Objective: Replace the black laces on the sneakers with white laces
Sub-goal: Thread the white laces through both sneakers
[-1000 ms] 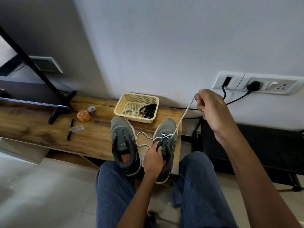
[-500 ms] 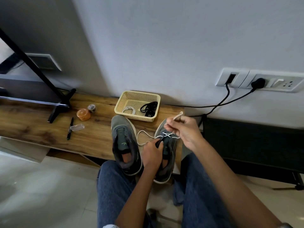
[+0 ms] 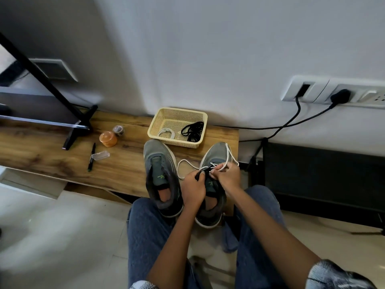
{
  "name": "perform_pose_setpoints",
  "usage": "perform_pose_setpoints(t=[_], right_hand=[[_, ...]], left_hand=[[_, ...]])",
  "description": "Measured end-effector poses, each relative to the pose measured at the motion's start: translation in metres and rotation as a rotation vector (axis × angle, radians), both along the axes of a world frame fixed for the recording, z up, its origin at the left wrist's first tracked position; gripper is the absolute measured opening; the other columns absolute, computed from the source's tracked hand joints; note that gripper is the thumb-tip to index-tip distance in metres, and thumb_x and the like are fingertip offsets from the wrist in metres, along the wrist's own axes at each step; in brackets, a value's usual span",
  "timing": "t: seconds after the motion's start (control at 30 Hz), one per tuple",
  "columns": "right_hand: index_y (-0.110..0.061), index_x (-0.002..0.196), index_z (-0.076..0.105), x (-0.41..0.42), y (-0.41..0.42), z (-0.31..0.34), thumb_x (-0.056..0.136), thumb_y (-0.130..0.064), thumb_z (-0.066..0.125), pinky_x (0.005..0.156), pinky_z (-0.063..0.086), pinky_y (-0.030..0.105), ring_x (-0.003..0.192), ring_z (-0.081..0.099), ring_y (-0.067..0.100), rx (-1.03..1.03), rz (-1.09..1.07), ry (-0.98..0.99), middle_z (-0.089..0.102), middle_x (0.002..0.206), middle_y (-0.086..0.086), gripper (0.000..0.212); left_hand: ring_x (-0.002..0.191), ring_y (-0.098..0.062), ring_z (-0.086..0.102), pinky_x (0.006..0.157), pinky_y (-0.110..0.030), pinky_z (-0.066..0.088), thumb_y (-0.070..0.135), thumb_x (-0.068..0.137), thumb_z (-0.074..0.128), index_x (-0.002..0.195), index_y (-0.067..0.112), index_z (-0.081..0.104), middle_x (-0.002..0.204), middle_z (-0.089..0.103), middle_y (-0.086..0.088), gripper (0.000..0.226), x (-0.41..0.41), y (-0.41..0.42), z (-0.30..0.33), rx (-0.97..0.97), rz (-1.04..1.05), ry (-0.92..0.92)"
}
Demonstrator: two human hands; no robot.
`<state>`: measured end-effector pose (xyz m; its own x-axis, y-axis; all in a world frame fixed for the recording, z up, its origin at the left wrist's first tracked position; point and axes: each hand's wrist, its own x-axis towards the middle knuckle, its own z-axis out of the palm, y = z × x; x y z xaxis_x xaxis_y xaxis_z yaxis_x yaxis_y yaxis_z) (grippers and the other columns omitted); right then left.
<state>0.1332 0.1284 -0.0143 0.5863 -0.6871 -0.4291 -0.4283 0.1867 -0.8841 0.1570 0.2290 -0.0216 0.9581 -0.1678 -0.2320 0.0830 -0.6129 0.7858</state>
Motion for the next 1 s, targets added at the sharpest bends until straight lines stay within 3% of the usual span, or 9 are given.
perform_pose_setpoints(t=[0.13, 0.27, 0.47, 0.63, 0.77, 0.93, 1.0], right_hand=[[-0.01, 0.069, 0.054, 0.002, 0.003, -0.008, 0.077, 0.01, 0.068, 0.065, 0.057, 0.026, 0.067, 0.069, 0.017, 0.028, -0.042, -0.028, 0.067, 0.074, 0.01, 0.026], [-0.012, 0.067, 0.052, 0.003, 0.007, -0.009, 0.079, 0.009, 0.068, 0.06, 0.055, 0.02, 0.068, 0.069, 0.017, -0.016, -0.032, -0.041, 0.067, 0.075, 0.011, 0.028], [-0.015, 0.066, 0.053, 0.001, 0.009, -0.013, 0.077, 0.006, 0.069, 0.072, 0.058, 0.033, 0.075, 0.071, 0.022, 0.001, -0.047, -0.03, 0.069, 0.076, 0.011, 0.029], [-0.015, 0.066, 0.053, 0.001, 0.011, -0.008, 0.077, 0.003, 0.071, 0.06, 0.047, 0.017, 0.07, 0.063, 0.011, -0.059, -0.039, -0.004, 0.065, 0.072, 0.001, 0.028], [-0.017, 0.066, 0.052, 0.002, 0.014, -0.007, 0.077, -0.001, 0.072, 0.062, 0.044, 0.019, 0.074, 0.063, 0.014, -0.112, -0.033, 0.021, 0.066, 0.076, 0.004, 0.028], [-0.02, 0.063, 0.046, 0.002, 0.016, -0.006, 0.081, -0.007, 0.068, 0.05, 0.031, 0.01, 0.066, 0.05, 0.01, -0.242, -0.029, 0.1, 0.054, 0.068, -0.005, 0.031], [-0.02, 0.062, 0.041, 0.002, 0.018, -0.006, 0.081, -0.007, 0.066, 0.049, 0.031, 0.014, 0.067, 0.048, 0.014, -0.258, -0.054, 0.124, 0.051, 0.068, -0.004, 0.034]], left_hand=[[0.084, -0.028, 0.061, 0.062, -0.028, 0.029, 0.022, 0.095, 0.053, 0.092, 0.006, 0.069, 0.087, 0.069, -0.012, 0.024, 0.0, 0.0, 0.001, -0.015, 0.007, 0.002], [0.082, -0.029, 0.061, 0.059, -0.028, 0.026, 0.021, 0.095, 0.054, 0.085, 0.006, 0.067, 0.084, 0.068, -0.013, 0.023, 0.0, 0.001, 0.001, -0.041, 0.009, 0.006], [0.083, -0.029, 0.061, 0.061, -0.029, 0.029, 0.023, 0.095, 0.053, 0.089, 0.005, 0.067, 0.087, 0.069, -0.013, 0.024, 0.0, 0.001, -0.001, -0.024, 0.003, 0.001], [0.084, -0.028, 0.062, 0.063, -0.029, 0.032, 0.024, 0.095, 0.053, 0.09, 0.007, 0.067, 0.088, 0.069, -0.011, 0.023, 0.0, 0.001, -0.003, -0.022, -0.008, 0.002], [0.089, -0.027, 0.062, 0.065, -0.03, 0.034, 0.025, 0.095, 0.052, 0.096, 0.01, 0.068, 0.093, 0.069, -0.009, 0.022, -0.001, 0.001, -0.002, -0.009, -0.031, -0.003], [0.1, -0.025, 0.061, 0.078, -0.032, 0.041, 0.03, 0.097, 0.05, 0.112, 0.018, 0.066, 0.106, 0.069, -0.005, 0.025, -0.006, 0.001, 0.0, 0.032, -0.058, -0.036], [0.102, -0.026, 0.059, 0.081, -0.032, 0.041, 0.031, 0.098, 0.046, 0.113, 0.019, 0.065, 0.109, 0.068, -0.005, 0.027, -0.01, 0.0, 0.001, 0.054, -0.056, -0.047]])
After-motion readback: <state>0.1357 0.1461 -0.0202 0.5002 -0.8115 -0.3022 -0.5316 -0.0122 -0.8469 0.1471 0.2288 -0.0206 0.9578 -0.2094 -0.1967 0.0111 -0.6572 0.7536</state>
